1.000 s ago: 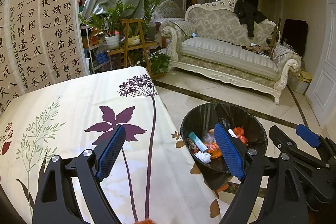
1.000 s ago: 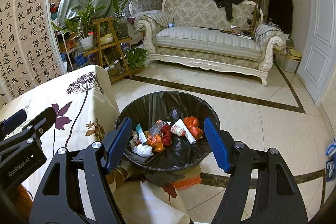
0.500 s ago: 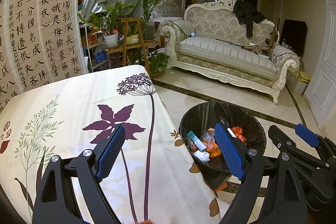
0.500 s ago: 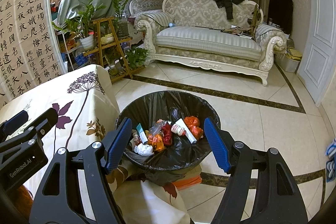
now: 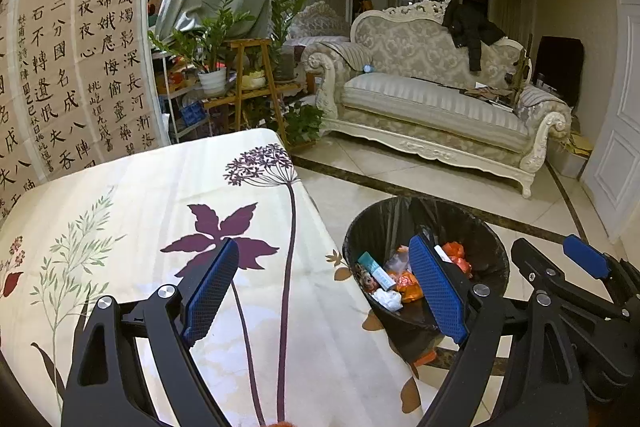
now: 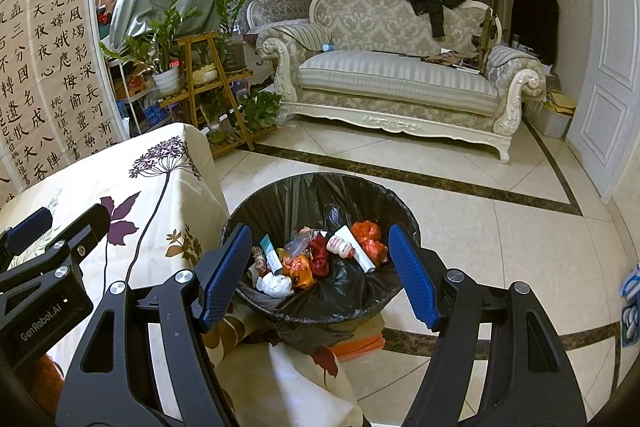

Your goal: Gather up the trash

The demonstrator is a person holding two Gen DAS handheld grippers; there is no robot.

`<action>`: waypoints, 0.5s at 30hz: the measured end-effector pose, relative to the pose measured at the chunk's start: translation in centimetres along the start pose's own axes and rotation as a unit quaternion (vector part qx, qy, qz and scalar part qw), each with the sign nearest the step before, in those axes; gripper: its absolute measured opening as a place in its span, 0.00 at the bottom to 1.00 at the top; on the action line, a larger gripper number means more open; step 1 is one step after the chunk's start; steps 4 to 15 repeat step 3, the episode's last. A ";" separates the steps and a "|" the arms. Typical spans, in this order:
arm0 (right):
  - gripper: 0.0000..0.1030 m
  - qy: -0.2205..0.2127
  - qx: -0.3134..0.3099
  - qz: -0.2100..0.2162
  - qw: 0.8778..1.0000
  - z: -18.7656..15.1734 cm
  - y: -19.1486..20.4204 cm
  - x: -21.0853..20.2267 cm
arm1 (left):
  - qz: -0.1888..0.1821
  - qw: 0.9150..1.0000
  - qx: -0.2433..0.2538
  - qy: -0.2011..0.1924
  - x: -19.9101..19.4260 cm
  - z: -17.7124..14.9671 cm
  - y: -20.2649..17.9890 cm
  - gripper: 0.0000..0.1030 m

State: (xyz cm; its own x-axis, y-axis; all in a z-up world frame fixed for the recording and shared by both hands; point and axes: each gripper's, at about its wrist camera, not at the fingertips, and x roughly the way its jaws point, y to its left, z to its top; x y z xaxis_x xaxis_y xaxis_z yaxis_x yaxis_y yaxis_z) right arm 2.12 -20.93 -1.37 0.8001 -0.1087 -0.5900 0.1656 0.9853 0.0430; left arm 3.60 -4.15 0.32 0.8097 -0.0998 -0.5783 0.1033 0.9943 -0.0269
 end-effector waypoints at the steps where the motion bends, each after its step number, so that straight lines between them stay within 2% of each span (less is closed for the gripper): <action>1: 0.67 0.000 0.000 0.000 1.000 0.0 0.0 0.0 | -0.001 1.000 -0.002 0.002 0.1 0.0 0.1 0.82; 15: 0.67 0.000 0.000 0.000 1.000 0.0 0.0 0.0 | 0.000 1.000 -0.006 0.006 0.2 0.0 0.3 0.82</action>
